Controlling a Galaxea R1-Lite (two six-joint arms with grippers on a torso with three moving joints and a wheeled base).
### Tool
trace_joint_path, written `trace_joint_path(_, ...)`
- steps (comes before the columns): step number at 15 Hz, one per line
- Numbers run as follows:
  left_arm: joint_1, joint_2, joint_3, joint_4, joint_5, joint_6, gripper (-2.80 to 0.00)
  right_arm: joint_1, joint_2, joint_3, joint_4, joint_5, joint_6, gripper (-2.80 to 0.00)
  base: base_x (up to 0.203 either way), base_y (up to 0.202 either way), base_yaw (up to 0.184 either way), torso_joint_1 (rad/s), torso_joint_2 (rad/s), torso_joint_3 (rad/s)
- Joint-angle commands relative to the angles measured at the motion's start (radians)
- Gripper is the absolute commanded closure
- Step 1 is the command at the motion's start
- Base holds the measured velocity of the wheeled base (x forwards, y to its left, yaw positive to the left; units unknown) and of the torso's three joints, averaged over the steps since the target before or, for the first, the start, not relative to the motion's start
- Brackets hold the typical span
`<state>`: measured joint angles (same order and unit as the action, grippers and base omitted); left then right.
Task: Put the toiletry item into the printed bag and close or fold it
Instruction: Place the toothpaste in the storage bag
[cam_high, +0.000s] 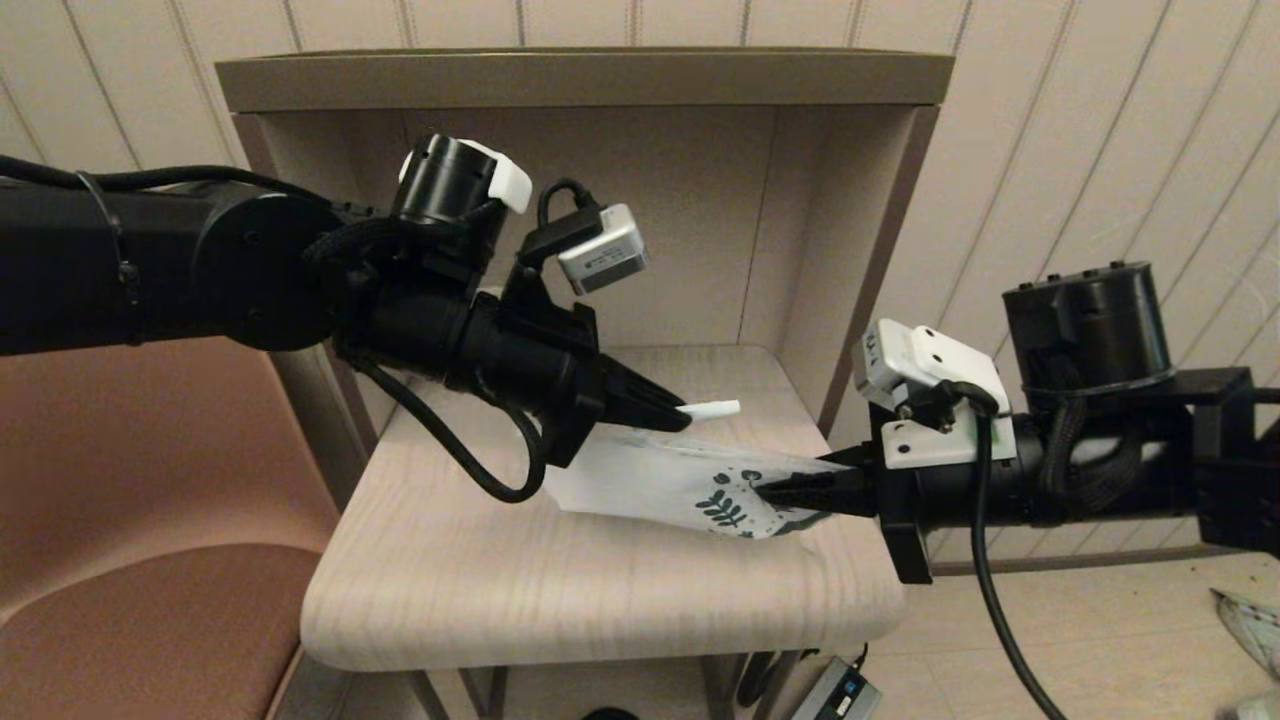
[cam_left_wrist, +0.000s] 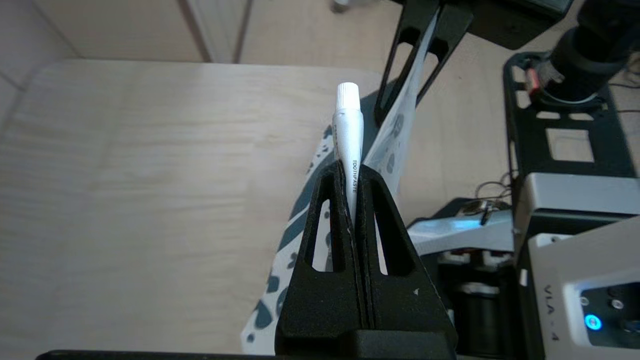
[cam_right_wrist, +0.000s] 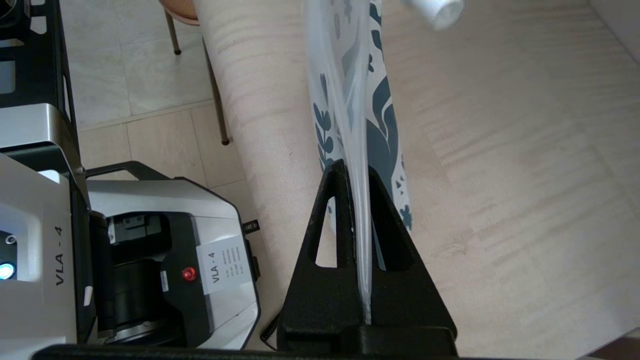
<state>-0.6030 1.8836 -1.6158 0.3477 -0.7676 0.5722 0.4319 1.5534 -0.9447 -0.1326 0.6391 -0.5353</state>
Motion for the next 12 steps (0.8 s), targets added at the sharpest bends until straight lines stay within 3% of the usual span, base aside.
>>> trace_joint_path(1, -0.001, 0.006, 0.005, 0.002, -0.019, 0.003, 0.00, 0.000, 0.004, 0.000, -0.001, 0.004, -0.003, 0.00, 0.000, 0.000, 0.000, 0.000, 0.00, 0.000)
trace_joint_path(7, -0.001, -0.017, 0.023, 0.001, -0.027, 0.006, 0.00, -0.009, 0.028, 0.000, -0.004, 0.005, -0.003, 0.00, 0.000, 0.000, 0.000, 0.000, 0.00, 0.000)
trace_joint_path(12, -0.001, -0.005, 0.011, 0.005, -0.136, 0.067, 0.00, 0.001, 0.036, -0.014, -0.001, 0.007, 0.000, 0.00, 0.000, 0.000, 0.000, 0.000, 0.00, 0.000)
